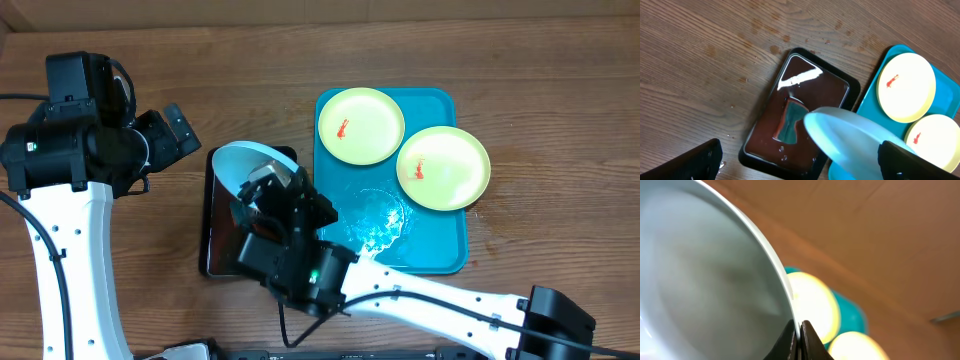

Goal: Clean dirty plates on tray and stack at the side
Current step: 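Move the white plate right and set it on the table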

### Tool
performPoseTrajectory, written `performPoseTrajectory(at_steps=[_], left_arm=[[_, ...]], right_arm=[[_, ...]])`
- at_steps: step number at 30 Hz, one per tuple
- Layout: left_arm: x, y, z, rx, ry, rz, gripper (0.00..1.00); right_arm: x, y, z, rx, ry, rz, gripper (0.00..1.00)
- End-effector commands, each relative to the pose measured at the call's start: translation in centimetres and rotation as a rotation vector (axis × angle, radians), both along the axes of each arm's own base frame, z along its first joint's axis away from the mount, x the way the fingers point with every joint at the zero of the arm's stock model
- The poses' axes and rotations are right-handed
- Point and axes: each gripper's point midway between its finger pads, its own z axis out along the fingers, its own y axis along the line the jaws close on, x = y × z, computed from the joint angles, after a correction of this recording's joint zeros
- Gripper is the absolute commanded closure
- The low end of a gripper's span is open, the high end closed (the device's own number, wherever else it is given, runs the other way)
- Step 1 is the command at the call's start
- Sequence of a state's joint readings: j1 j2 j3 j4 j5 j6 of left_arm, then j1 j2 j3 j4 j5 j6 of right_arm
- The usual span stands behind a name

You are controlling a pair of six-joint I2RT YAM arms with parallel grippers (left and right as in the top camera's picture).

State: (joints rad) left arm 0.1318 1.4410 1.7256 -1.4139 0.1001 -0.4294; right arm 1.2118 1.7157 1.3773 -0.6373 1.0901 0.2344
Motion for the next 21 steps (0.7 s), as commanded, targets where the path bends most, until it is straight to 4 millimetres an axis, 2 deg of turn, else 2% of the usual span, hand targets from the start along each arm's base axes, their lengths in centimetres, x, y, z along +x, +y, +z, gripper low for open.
performPoseTrajectory(at_steps=[1, 3, 7, 8, 9, 11, 13, 14, 17, 20, 21], left_arm=[[0.1, 0.4, 0.7, 0.021, -0.023, 0.002, 0.00], [0.1, 0.4, 0.7, 0.021, -0.023, 0.002, 0.00], [0.1, 0.4, 0.7, 0.021, -0.022, 0.002, 0.00], [0.1, 0.4, 0.7, 0.021, -0.023, 0.002, 0.00], [0.1, 0.4, 0.7, 0.021, -0.023, 0.002, 0.00], [0.1, 0.4, 0.7, 0.021, -0.023, 0.002, 0.00], [0.1, 0.4, 0.7, 0.021, -0.023, 0.002, 0.00], [0.1, 0.4, 0.7, 0.021, -0.023, 0.002, 0.00], [0.1, 0.4, 0.7, 0.021, -0.023, 0.002, 0.00], [0.1, 0.4, 0.7, 0.021, -0.023, 0.002, 0.00], [0.1, 0.4, 0.7, 0.021, -0.023, 0.002, 0.00]], right_arm=[[1.2, 0.5, 1.0, 0.217, 0.119, 0.025, 0.96], [1.8, -0.3, 2.3, 0.270, 0.180, 0.029, 0.96], [3.0, -2.1, 6.1, 0.541, 0.382, 0.054, 0.96], [3.4, -3.0, 6.9, 0.604, 0.428, 0.053, 0.96], [4.3, -5.0, 8.3, 0.703, 0.498, 0.045, 0.96], [5.5, -8.1, 9.5, 0.799, 0.561, 0.027, 0.96], [7.0, -12.7, 9.7, 0.876, 0.591, -0.054, 0.96], [7.9, -15.9, 9.3, 0.907, 0.596, -0.134, 0.96], [9.2, -23.6, 7.7, 0.950, 0.579, -0.353, 0.96], [9.3, -33.1, 5.5, 1.004, 0.553, -0.632, 0.96], [9.0, -35.4, 5.0, 1.017, 0.545, -0.700, 0.96]])
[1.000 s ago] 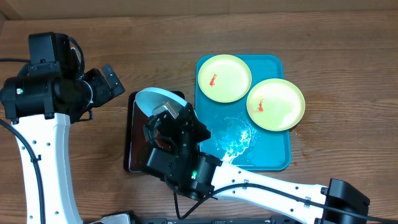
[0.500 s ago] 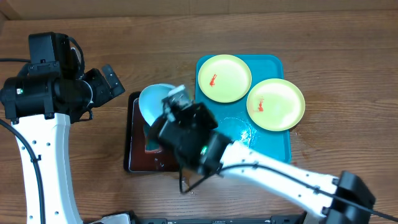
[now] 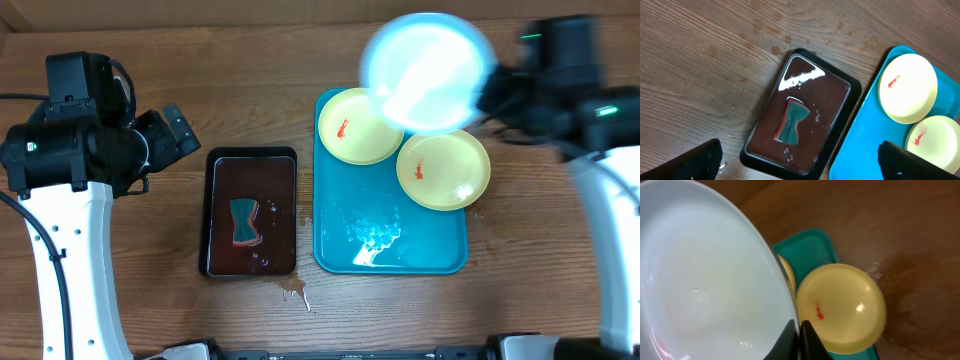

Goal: Clean dirty plates on tray and stack at the side
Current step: 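Move the white plate right and set it on the table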

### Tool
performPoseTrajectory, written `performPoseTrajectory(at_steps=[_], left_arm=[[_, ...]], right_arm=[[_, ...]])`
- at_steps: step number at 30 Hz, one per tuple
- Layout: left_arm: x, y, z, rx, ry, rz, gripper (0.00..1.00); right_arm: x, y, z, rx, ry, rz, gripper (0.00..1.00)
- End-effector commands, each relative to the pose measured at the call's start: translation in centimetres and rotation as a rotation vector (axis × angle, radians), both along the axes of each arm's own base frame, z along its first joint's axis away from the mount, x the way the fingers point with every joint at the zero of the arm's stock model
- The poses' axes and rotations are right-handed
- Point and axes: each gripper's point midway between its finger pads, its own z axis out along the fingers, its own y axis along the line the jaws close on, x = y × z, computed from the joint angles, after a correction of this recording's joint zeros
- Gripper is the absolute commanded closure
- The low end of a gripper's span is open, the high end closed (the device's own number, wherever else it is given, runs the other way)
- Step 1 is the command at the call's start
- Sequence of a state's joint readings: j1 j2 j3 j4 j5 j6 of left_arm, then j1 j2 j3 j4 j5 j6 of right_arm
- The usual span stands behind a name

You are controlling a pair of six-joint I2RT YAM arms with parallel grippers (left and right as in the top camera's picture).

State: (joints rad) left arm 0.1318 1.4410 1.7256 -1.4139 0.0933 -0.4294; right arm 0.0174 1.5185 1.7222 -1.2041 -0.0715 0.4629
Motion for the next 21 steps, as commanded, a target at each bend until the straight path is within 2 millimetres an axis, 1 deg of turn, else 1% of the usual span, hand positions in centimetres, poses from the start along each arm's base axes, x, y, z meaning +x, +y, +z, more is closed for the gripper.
performPoseTrajectory(at_steps=[1, 3, 4, 5, 6, 8, 10, 11, 13, 16, 17, 21], left_arm=[[0.1, 0.3, 0.7, 0.015, -0.024, -0.001, 0.00], [0.1, 0.3, 0.7, 0.015, -0.024, -0.001, 0.00], [0.1, 0.3, 0.7, 0.015, -0.024, -0.001, 0.00], [0.1, 0.3, 0.7, 0.015, -0.024, -0.001, 0.00], [0.1, 0.3, 0.7, 0.015, -0.024, -0.001, 0.00], [0.1, 0.3, 0.7, 0.015, -0.024, -0.001, 0.00], [0.1, 0.3, 0.7, 0.015, -0.024, -0.001, 0.00], [0.1, 0.3, 0.7, 0.015, -0.024, -0.001, 0.00], [0.1, 0.3, 0.7, 0.015, -0.024, -0.001, 0.00], [0.1, 0.3, 0.7, 0.015, -0.024, -0.001, 0.00], [0.1, 0.3, 0.7, 0.015, -0.024, -0.001, 0.00], [0.1, 0.3, 0.7, 0.015, -0.024, -0.001, 0.00]], right_arm=[[-0.8, -8.0, -1.9, 0.072, 0.082, -0.218, 0.96], [-1.8, -12.3, -3.4, 0.066, 0.135, -0.341, 0.96], [-2.7, -14.9, -4.5, 0.070, 0.174, -0.415, 0.96], [-3.3, -16.2, -5.2, 0.075, 0.196, -0.452, 0.96], [-4.2, -17.9, -6.3, 0.086, 0.234, -0.504, 0.96], [-5.7, -20.2, -8.4, 0.109, 0.297, -0.576, 0.96], [-7.1, -21.7, -10.7, 0.137, 0.357, -0.629, 0.96], [-7.7, -22.2, -12.0, 0.150, 0.384, -0.649, 0.96], [-8.5, -22.5, -14.1, 0.166, 0.419, -0.666, 0.96], [-9.7, -21.8, -17.4, 0.178, 0.475, -0.670, 0.96], [-10.2, -21.2, -18.8, 0.185, 0.498, -0.664, 0.96], [-11.7, -20.2, -22.2, 0.181, 0.550, -0.662, 0.96]])
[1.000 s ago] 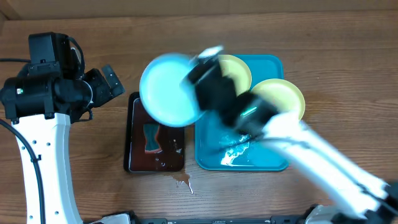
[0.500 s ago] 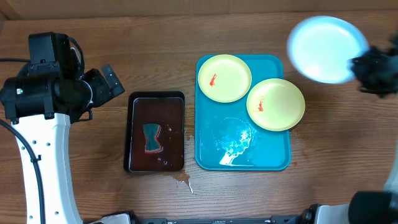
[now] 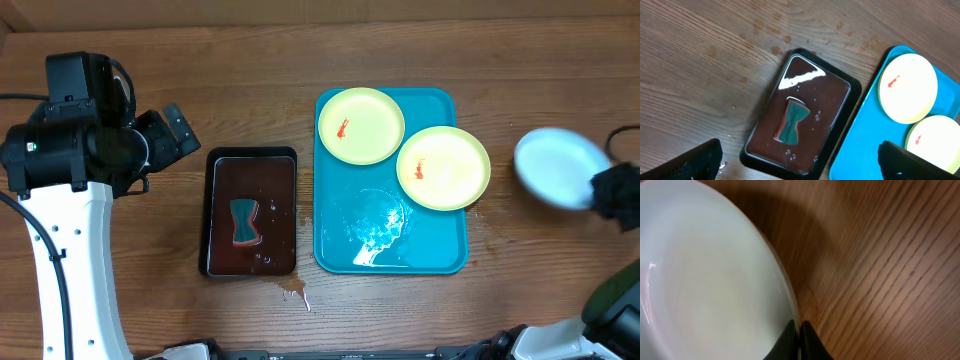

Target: Clean dirty plates on tray and stack at the side

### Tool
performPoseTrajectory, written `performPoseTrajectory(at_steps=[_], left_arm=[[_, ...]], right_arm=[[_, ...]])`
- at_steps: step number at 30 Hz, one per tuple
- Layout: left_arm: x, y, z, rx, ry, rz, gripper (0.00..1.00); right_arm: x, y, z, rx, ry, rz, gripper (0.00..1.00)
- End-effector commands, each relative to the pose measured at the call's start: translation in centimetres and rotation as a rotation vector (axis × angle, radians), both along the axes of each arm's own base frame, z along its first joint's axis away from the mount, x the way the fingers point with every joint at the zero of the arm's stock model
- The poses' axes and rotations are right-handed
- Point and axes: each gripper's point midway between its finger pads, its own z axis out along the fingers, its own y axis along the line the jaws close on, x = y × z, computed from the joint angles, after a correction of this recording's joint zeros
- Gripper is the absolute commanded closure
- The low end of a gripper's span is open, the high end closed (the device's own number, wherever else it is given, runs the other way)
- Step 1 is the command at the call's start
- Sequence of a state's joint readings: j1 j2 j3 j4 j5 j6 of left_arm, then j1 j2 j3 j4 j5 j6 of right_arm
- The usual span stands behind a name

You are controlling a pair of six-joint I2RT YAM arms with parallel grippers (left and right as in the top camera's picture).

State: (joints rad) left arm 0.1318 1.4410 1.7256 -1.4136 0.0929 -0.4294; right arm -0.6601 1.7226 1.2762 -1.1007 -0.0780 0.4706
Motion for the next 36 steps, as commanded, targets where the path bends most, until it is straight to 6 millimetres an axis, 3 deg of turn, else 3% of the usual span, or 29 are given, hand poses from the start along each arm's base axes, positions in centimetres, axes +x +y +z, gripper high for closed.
performPoseTrajectory(at_steps=[1, 6, 9, 11, 12, 14, 17, 21, 25, 28, 31, 36], left_arm=[[0.1, 0.3, 0.7, 0.015, -0.023, -0.001, 0.00], [0.1, 0.3, 0.7, 0.015, -0.024, -0.001, 0.00], [0.1, 0.3, 0.7, 0.015, -0.024, -0.001, 0.00], [0.1, 0.3, 0.7, 0.015, -0.024, -0.001, 0.00], [0.1, 0.3, 0.7, 0.015, -0.024, -0.001, 0.00], [0.1, 0.3, 0.7, 0.015, -0.024, -0.001, 0.00], [0.1, 0.3, 0.7, 0.015, -0.023, -0.001, 0.00], [0.1, 0.3, 0.7, 0.015, -0.024, -0.001, 0.00], [0.1, 0.3, 0.7, 0.015, -0.024, -0.001, 0.00], [0.1, 0.3, 0.7, 0.015, -0.024, -0.001, 0.00], [0.1, 0.3, 0.7, 0.015, -0.024, -0.001, 0.00], [0.1, 0.3, 0.7, 0.015, -0.024, -0.001, 0.00]], right_arm=[[-1.2, 1.0, -2.2, 0.011, 0.030, 0.005, 0.96], [-2.5, 3.2, -5.2, 0.038, 0.073, 0.040, 0.96], [-2.2, 4.3, -5.6, 0.037, 0.080, 0.081, 0.96], [-1.8, 5.1, -5.6, 0.035, 0.083, 0.114, 0.90], [-1.6, 5.5, -5.6, 0.035, 0.084, 0.128, 0.84], [-0.9, 6.4, -5.4, 0.028, 0.077, 0.158, 0.51], [0.2, 6.4, -3.8, -0.023, 0.048, 0.177, 0.41], [2.4, 7.1, 0.3, -0.087, -0.054, 0.235, 0.40], [6.2, 11.2, 5.1, -0.100, -0.296, 0.521, 0.41], [8.0, 14.4, 6.9, -0.111, -0.420, 0.719, 0.38], [9.3, 16.2, 6.4, -0.160, -0.437, 0.825, 0.38], [10.5, 16.2, 2.3, -0.259, -0.331, 0.862, 0.37]])
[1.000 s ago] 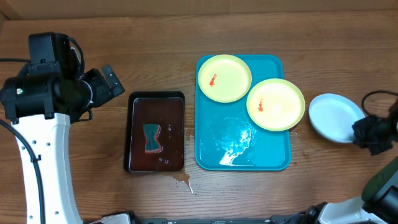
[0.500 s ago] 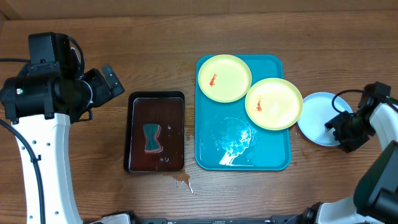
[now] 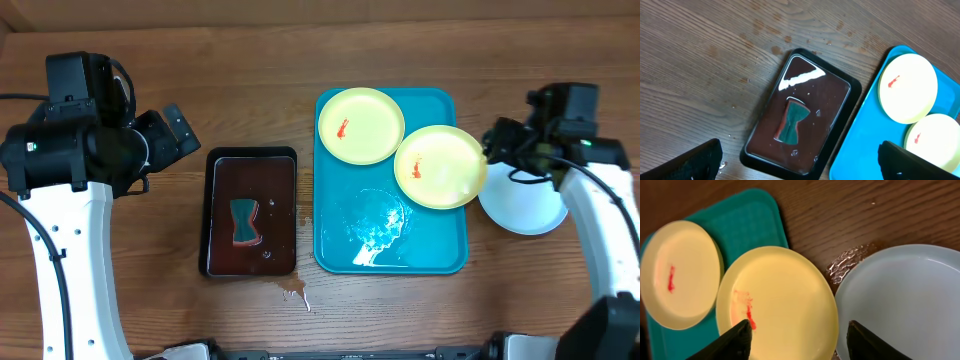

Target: Clean dirty plates on tray and stack at the side

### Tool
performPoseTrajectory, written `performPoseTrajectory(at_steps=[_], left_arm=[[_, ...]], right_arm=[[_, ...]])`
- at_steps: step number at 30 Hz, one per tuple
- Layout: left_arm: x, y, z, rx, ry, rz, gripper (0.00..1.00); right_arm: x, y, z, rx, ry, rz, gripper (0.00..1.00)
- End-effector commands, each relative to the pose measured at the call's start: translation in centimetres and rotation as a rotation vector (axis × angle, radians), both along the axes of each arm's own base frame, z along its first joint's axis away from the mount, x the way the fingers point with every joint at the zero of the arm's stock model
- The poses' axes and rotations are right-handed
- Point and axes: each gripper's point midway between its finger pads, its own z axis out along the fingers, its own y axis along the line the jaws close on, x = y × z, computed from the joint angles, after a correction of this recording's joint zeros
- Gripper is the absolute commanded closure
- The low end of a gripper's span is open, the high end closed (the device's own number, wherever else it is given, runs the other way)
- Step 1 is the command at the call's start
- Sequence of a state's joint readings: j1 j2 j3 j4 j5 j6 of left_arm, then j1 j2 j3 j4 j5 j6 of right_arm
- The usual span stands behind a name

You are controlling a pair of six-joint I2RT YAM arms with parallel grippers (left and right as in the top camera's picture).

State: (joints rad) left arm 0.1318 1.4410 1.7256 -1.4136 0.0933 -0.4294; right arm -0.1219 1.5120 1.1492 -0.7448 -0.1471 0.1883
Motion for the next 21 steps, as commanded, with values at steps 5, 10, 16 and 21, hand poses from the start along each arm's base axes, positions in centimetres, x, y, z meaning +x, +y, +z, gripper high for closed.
performPoseTrajectory(at_steps=[5, 10, 16, 21], left_arm=[[0.1, 0.3, 0.7, 0.015, -0.024, -0.001, 0.00], [0.1, 0.3, 0.7, 0.015, -0.024, -0.001, 0.00], [0.1, 0.3, 0.7, 0.015, -0.024, -0.001, 0.00], [0.1, 0.3, 0.7, 0.015, -0.024, -0.001, 0.00]], right_arm=[[-0.2, -1.1, -7.5, -0.114, 0.175, 0.010, 0.37], [-1.0, -0.6, -9.8, -0.081, 0.254, 0.018, 0.66], [-1.7, -0.5, -9.1, -0.070, 0.270, 0.010, 0.96], [-1.7, -0.5, -5.5, -0.055, 0.222, -0.044, 0.96]])
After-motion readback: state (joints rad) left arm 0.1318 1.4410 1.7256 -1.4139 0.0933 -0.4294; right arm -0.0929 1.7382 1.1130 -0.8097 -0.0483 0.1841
